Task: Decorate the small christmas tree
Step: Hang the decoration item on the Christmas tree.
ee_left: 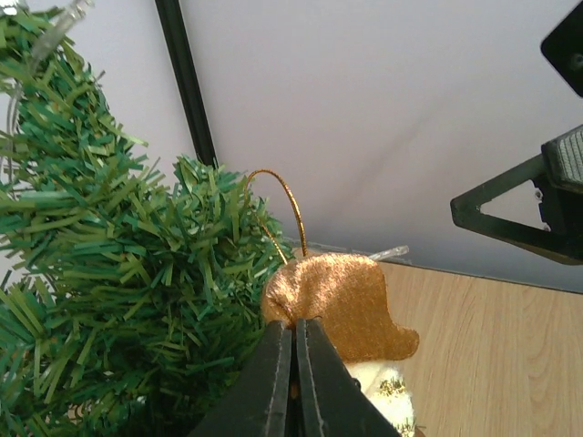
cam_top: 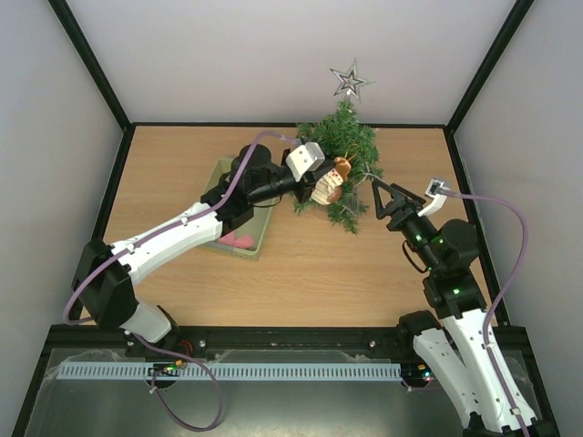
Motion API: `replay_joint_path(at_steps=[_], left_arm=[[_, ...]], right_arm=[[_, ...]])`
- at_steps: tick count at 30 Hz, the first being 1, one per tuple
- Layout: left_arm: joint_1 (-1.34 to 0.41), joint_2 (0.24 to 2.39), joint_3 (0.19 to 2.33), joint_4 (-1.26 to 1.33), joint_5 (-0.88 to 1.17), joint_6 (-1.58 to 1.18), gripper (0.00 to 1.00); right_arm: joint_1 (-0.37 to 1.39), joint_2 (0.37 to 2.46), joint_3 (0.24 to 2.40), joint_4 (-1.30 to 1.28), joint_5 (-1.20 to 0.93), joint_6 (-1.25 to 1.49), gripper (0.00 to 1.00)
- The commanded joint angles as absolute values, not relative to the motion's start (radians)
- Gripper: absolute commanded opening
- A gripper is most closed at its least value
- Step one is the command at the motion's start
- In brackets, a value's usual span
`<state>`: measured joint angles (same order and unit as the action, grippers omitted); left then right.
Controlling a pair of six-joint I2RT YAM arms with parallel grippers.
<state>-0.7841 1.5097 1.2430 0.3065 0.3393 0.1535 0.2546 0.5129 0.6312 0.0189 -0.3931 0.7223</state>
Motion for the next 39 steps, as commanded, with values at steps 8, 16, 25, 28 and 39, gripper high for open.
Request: replay_joint_path(at_steps=[8,16,25,28,39], left_arm=[[-0.779,1.481,1.230,0.338,0.335,0.209,0.02],[-0.779,1.485,1.244,0.331,0.328,0.282,0.02],[-0.779,1.473,1.270,0.326,0.328,0.329,0.02],[-0.779,1.463,1.270,0.331,0.327,0.333,0.02],[-0.779,1.425,1.249,0.367,0.327,0.336,0.02]], right_arm=[[0.255,0.541,0.675,0.031,-0.412,0.738,0.78],[0.254,0.564,0.692,0.044,-0.424,0.751,0.77],[0.255,0.563,0.694,0.037,-0.418,0.743,0.77],[0.253,0.566,0.692,0.038,-0.420,0.745,0.77],[0.253,0.569,0.691,0.042,-0.417,0.749,0.77]])
